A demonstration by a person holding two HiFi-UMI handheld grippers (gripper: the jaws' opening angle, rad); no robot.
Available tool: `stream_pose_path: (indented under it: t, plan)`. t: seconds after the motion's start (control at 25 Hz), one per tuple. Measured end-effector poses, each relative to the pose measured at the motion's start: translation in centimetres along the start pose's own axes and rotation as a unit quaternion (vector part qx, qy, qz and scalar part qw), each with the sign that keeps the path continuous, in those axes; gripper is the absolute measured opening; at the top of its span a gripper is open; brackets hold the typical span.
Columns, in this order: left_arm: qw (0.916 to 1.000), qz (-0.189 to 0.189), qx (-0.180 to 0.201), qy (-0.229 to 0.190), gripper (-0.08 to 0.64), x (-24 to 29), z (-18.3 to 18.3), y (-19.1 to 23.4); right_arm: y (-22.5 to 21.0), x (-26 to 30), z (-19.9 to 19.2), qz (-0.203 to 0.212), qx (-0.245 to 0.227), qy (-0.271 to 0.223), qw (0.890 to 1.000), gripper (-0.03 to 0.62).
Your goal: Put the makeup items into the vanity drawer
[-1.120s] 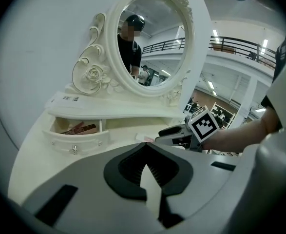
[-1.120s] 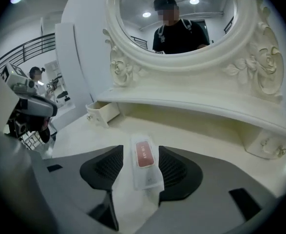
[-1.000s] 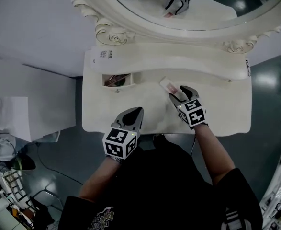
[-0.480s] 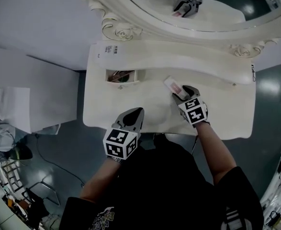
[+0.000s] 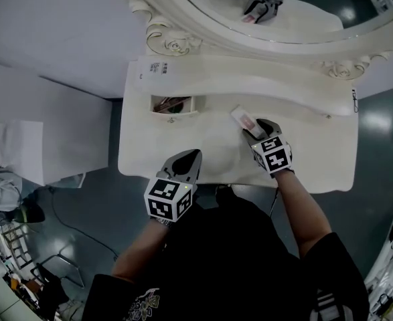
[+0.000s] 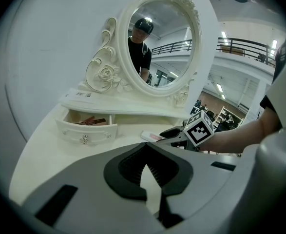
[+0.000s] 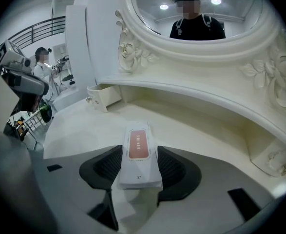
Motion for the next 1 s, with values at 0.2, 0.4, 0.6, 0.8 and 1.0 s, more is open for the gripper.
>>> stream_pose_path:
  t: [0.2, 0.4, 0.6, 0.8, 1.0]
  plan:
    - [1.0000, -0.003, 0.000, -0.004, 0.008, -0.5, 0.0, 0.2, 1.1, -0.6, 0.4, 0.009, 0.006, -0.005, 1.000, 0.242]
    - [0.9999, -0.004, 0.001, -0.010, 0.008, -1.1, 0.0, 0.8, 2.1, -0.8, 1.0, 0.018, 0.024, -0.014, 0.999, 0.241]
    - [0.9999, -0.007, -0.001, -0.014, 0.008, -1.3, 0.0, 1.1, 3.5, -1.6, 2.2, 0.034, 0.023, -0.030, 0.999, 0.241]
    - [0.9997, -0.014, 0.000, -0.021, 0.008, -1.5, 0.5, 1.3, 5.3, -3.1, 4.2, 0.063, 0.025, -0.053, 0.996, 0.241]
    - [0.9995, -0.010, -0.002, -0.029, 0.008, -2.0, 0.8, 2.3, 8.3, -3.6, 7.3, 0.103, 0.007, -0.072, 0.992, 0.241]
Point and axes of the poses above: the fingertips, and each gripper's own axes: x forward along the fingers, y to its left, z out of its top, the point moved 2 cm from there along -x, backward along the fingers, and after that the axes turned 12 degrees about x, right-handed, at the moved point
